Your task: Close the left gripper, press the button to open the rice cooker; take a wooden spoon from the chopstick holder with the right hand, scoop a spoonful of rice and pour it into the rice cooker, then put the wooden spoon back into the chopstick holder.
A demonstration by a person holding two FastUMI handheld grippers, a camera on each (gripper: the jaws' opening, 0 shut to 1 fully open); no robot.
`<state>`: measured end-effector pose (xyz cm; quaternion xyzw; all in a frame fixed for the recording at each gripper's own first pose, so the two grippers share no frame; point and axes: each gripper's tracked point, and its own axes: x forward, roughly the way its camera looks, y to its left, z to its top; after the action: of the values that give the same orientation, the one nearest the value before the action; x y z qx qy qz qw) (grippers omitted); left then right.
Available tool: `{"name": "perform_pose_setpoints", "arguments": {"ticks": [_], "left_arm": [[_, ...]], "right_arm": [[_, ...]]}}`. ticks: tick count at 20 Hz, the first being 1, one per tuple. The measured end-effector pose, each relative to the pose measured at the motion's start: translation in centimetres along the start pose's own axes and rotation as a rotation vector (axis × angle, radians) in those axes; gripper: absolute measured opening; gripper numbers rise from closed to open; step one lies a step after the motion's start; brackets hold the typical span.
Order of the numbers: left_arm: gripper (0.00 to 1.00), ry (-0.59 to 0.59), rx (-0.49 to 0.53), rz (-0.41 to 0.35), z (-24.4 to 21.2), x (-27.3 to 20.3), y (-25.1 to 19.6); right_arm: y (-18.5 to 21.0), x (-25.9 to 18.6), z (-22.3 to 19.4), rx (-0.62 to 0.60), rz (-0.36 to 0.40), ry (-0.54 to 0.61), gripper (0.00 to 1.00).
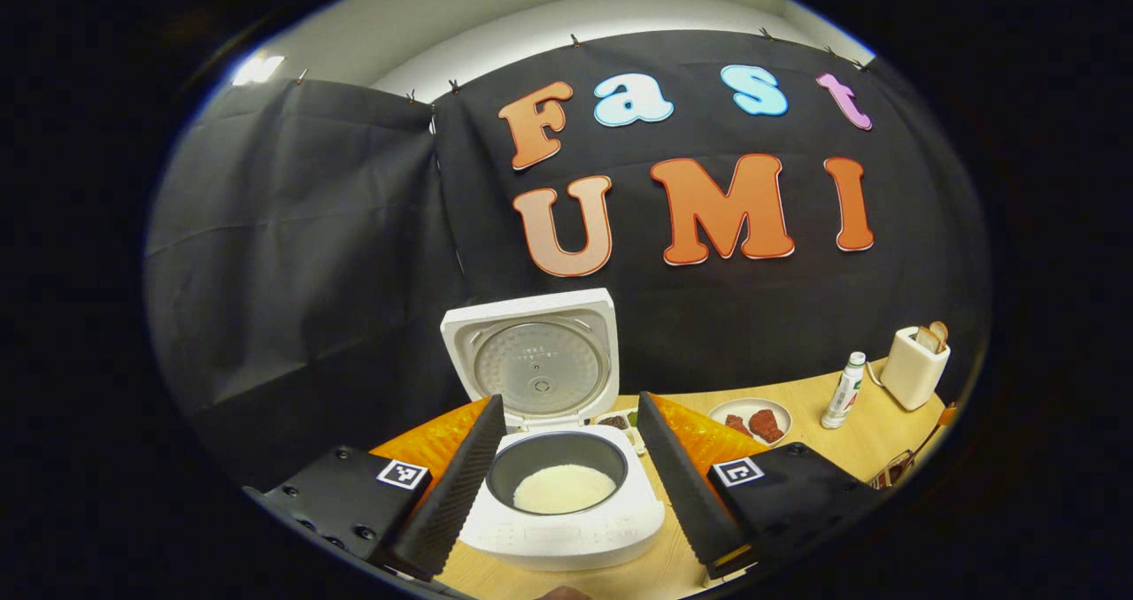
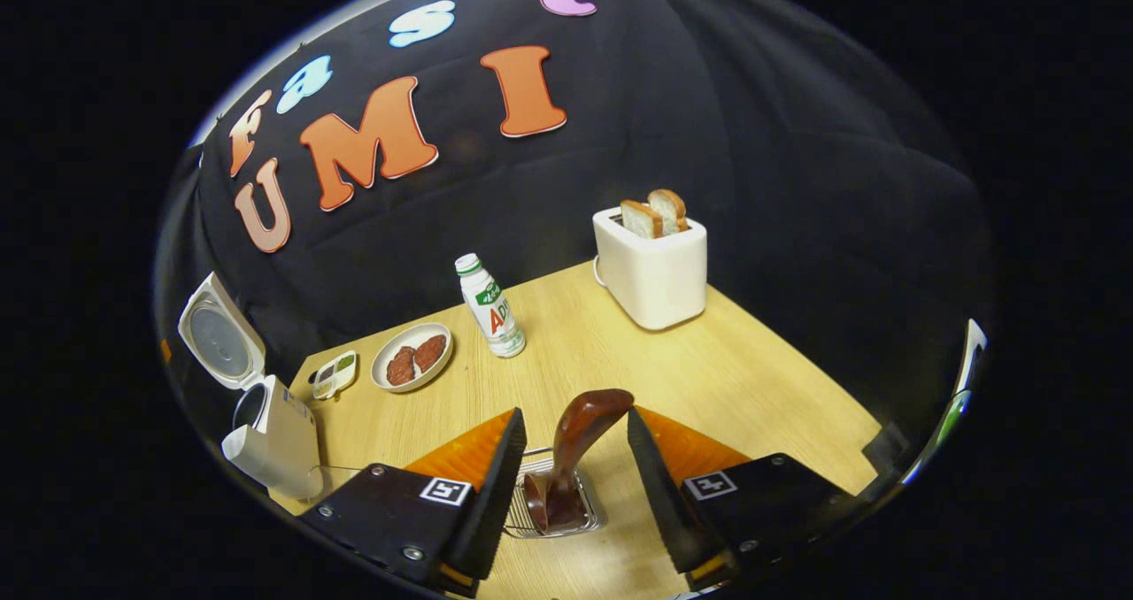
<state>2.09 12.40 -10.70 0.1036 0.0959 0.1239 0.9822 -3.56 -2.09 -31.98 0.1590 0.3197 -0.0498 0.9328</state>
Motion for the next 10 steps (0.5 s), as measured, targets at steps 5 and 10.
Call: {"name": "perform_pose_setpoints", "arguments": {"ticks": [5,10], "left_arm": [[0.98,0.033,-0.086,-0.066,2.5,5.5,0.7],[1.0,0.048,-0.09,-0.068,5.1,11.4,2.0]], "right_arm": [[4.0,-2.6,5.8,-0.067,0.007,-0.114,0.88],[9.1,-5.3,11.2,-0.138,0.047,-0.224,0.91]]}}
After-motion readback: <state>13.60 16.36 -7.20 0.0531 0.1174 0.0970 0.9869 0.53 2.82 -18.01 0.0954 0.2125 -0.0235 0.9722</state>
